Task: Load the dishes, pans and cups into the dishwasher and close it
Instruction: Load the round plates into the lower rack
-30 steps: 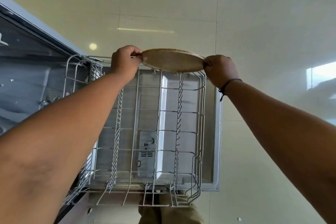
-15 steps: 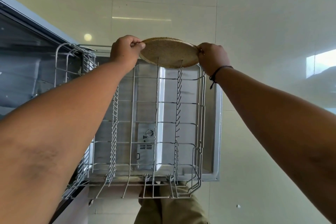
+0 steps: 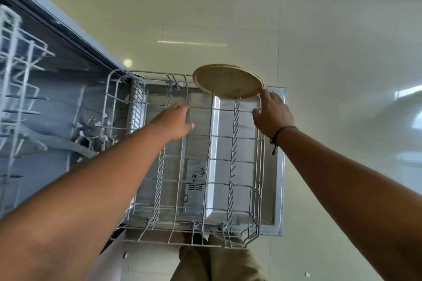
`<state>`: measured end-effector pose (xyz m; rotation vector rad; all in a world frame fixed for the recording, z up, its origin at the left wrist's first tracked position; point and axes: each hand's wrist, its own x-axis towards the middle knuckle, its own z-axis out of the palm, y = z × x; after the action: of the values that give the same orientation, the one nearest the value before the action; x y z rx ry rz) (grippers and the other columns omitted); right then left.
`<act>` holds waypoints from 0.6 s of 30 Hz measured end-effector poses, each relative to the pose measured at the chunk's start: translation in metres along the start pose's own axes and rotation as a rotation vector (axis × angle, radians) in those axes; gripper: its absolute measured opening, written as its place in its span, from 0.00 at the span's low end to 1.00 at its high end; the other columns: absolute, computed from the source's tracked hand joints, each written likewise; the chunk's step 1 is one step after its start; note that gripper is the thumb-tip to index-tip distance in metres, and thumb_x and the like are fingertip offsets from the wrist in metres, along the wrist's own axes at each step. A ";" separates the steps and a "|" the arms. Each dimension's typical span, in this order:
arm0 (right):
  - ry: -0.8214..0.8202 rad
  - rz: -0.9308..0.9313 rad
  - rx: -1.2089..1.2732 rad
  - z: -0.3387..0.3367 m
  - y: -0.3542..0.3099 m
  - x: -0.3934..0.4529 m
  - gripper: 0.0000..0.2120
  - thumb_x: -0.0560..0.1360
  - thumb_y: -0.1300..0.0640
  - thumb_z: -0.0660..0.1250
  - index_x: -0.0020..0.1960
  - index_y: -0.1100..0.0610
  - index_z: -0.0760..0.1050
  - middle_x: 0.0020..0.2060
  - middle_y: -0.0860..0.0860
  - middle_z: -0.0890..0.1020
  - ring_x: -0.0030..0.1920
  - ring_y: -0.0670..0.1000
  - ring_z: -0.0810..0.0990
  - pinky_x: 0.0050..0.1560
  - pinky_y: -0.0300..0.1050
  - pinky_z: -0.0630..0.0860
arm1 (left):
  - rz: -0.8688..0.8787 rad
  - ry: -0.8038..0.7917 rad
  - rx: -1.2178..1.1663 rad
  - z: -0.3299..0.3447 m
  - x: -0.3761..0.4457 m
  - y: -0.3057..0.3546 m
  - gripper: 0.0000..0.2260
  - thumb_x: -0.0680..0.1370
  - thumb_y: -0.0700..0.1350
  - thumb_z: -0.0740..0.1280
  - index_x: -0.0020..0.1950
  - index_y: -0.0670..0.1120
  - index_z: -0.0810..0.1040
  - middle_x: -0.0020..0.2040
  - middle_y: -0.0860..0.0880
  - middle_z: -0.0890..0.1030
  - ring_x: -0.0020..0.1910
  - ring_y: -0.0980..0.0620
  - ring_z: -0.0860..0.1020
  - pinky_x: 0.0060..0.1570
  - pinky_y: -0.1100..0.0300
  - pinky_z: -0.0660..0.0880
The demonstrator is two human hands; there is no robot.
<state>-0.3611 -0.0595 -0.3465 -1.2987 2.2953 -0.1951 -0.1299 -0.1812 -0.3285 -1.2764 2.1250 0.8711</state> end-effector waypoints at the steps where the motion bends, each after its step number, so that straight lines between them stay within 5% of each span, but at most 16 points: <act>1: -0.031 -0.013 -0.026 -0.002 -0.006 -0.012 0.25 0.76 0.57 0.63 0.71 0.56 0.61 0.66 0.57 0.71 0.68 0.58 0.68 0.67 0.55 0.68 | -0.003 -0.010 0.023 0.004 -0.017 -0.007 0.31 0.79 0.52 0.64 0.77 0.45 0.56 0.78 0.43 0.55 0.75 0.42 0.58 0.72 0.48 0.59; 8: -0.293 -0.168 -0.272 -0.014 -0.048 -0.103 0.32 0.76 0.53 0.62 0.76 0.55 0.52 0.74 0.56 0.59 0.76 0.59 0.50 0.74 0.55 0.53 | -0.079 0.022 0.013 0.035 -0.177 -0.027 0.30 0.79 0.55 0.62 0.77 0.49 0.55 0.78 0.46 0.54 0.77 0.43 0.52 0.73 0.46 0.55; 16: -0.447 -0.548 -0.423 -0.046 -0.128 -0.229 0.34 0.76 0.48 0.61 0.76 0.55 0.51 0.74 0.56 0.59 0.76 0.59 0.51 0.74 0.56 0.55 | -0.245 0.215 -0.174 0.076 -0.373 -0.023 0.30 0.77 0.60 0.59 0.76 0.50 0.61 0.77 0.46 0.59 0.76 0.46 0.57 0.73 0.52 0.58; 18: -0.462 -0.672 -0.478 -0.051 -0.148 -0.264 0.33 0.76 0.49 0.61 0.76 0.55 0.51 0.74 0.56 0.60 0.76 0.60 0.51 0.74 0.56 0.56 | -0.298 0.274 -0.217 0.093 -0.414 -0.019 0.33 0.73 0.64 0.55 0.74 0.48 0.65 0.74 0.44 0.66 0.73 0.43 0.65 0.70 0.51 0.64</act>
<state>-0.1598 0.0759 -0.1588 -2.0675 1.4978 0.4203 0.0739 0.1173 -0.1061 -1.8628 2.0022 0.8530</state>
